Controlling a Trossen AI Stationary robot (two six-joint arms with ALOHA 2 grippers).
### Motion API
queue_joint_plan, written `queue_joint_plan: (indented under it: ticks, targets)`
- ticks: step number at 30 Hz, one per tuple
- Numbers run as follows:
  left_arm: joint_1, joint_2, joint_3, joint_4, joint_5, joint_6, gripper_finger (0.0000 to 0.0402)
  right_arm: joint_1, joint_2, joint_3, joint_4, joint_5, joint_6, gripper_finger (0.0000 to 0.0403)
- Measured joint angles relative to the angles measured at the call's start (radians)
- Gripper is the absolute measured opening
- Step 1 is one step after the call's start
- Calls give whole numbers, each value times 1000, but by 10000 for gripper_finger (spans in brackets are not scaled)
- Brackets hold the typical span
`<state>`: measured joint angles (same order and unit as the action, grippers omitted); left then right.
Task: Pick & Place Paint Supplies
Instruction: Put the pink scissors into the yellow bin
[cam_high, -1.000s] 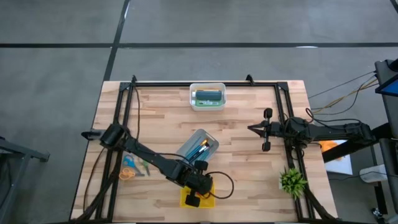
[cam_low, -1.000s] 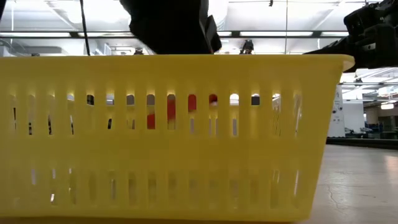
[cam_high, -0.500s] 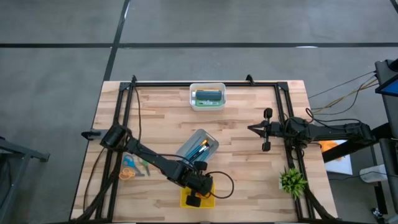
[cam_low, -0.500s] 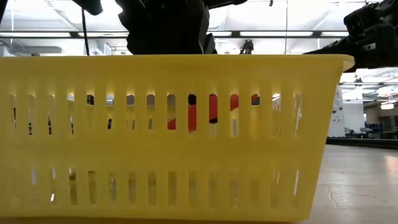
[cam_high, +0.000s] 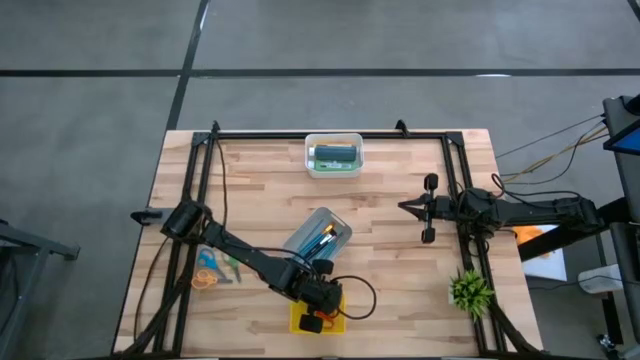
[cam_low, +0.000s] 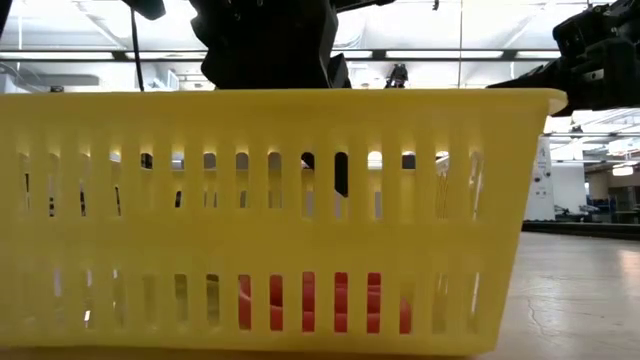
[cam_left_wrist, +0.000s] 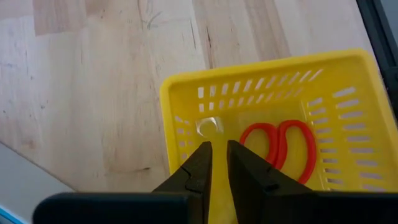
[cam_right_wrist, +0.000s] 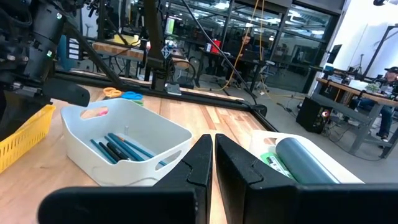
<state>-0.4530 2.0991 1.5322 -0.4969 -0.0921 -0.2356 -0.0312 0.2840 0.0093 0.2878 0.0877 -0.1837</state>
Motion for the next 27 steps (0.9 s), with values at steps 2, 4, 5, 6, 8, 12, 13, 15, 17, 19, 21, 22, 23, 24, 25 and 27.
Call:
queue_joint_plan:
  ticks: [2, 4, 5, 6, 8, 12, 13, 15, 17, 19, 21, 22, 23, 24, 25, 27]
  targets:
    - [0, 0, 0, 0, 0, 0, 54, 0, 0, 0, 0, 0, 0, 15]
    - [0, 0, 0, 0, 0, 0, 54, 0, 0, 0, 0, 0, 0, 15]
    - [0, 0, 0, -2, 0, -1, 54, 0, 0, 0, 0, 0, 0, 15]
    - [0, 0, 0, -7, 0, -6, 54, 0, 0, 0, 0, 0, 0, 15]
    - [-1, -5, 0, -26, -1, -26, 54, 0, 0, 0, 0, 0, 0, 15]
    - [0, -42, 0, -102, -22, -99, 54, 0, 0, 0, 0, 0, 0, 15]
    - [0, -56, 0, -121, -32, -120, 54, 0, 0, 0, 0, 0, 0, 15]
    - [-1, -86, 1, -154, -56, -158, 54, 0, 0, 0, 0, 0, 0, 15]
    - [-1, -120, 1, -190, -91, -198, 54, 0, 0, 0, 0, 0, 0, 15]
    - [-1, -151, 1, -234, -131, -244, 54, 0, 0, 0, 0, 0, 0, 15]
    - [-1, -174, 1, -290, -173, -303, 54, 0, 0, 0, 0, 0, 0, 15]
    - [-1, -180, 1, -318, -193, -333, 54, 0, 0, 0, 0, 0, 0, 15]
    - [-3, -185, 1, -345, -212, -362, 54, 0, 0, 0, 0, 0, 0, 15]
    - [-3, -187, 1, -377, -233, -390, 54, 0, 0, 0, 0, 0, 0, 15]
    - [-4, -191, 1, -415, -253, -421, 54, 0, 0, 0, 0, 0, 0, 15]
    - [-6, -198, -2, -492, -286, -511, 54, 0, 0, 0, 0, 0, 0, 15]
